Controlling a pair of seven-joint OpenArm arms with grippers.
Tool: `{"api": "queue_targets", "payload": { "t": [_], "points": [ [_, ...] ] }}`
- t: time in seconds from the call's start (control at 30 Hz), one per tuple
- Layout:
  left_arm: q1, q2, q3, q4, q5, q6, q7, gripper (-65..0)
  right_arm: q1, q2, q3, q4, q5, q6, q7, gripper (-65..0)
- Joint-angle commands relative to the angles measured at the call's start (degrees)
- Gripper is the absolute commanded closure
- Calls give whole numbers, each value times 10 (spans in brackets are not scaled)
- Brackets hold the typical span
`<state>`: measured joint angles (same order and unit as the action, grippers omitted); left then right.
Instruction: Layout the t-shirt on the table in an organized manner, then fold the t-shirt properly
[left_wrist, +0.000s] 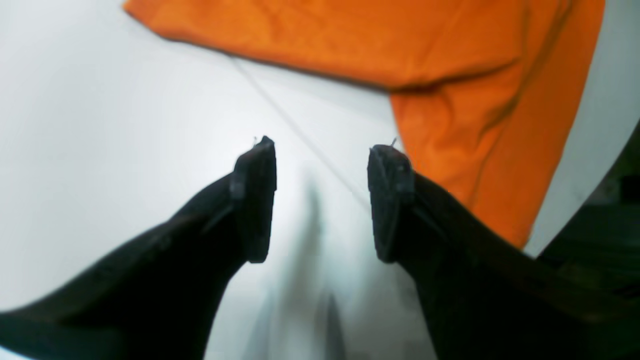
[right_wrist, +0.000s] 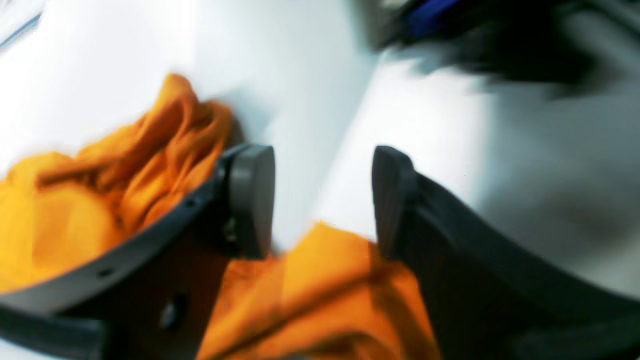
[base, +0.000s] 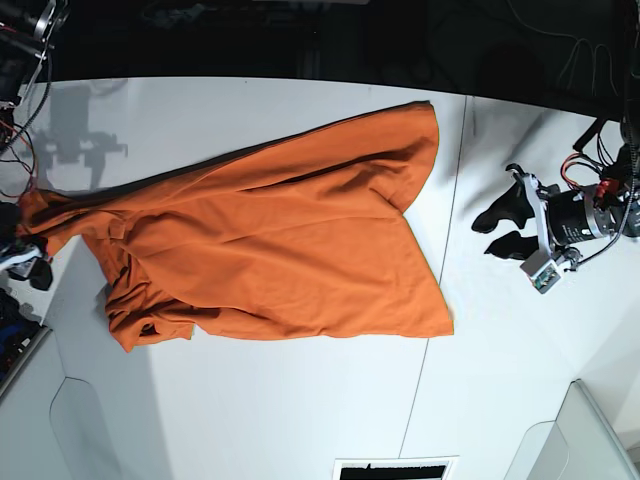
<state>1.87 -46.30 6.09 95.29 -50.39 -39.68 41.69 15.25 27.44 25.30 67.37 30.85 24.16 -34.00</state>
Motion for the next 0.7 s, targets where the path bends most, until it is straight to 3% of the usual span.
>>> {"api": "queue_targets", "payload": {
  "t": [0.0, 0.13, 0.23, 0.5, 0.67],
  "points": [
    [-9, 2, -6, 3, -8, -3, -11, -320, 25, 10, -19, -9, -4, 2, 12, -306],
    [-9, 50, -4, 3, -10, -3, -2, -320, 44, 10, -95, -41, -37, 0, 11, -306],
    [-7, 72, -4, 3, -10, -3, 10, -320, 40, 10, -102, -40, -48, 1, -10, -305],
    [25, 77, -4, 3, -8, -3, 0, -320, 27, -6, -101, -41, -50, 4, -13, -304],
    [41, 109, -4, 2, -5, -3, -1, -320, 22, -31, -101, -41, -59, 16, -19, -303]
  ]
}}
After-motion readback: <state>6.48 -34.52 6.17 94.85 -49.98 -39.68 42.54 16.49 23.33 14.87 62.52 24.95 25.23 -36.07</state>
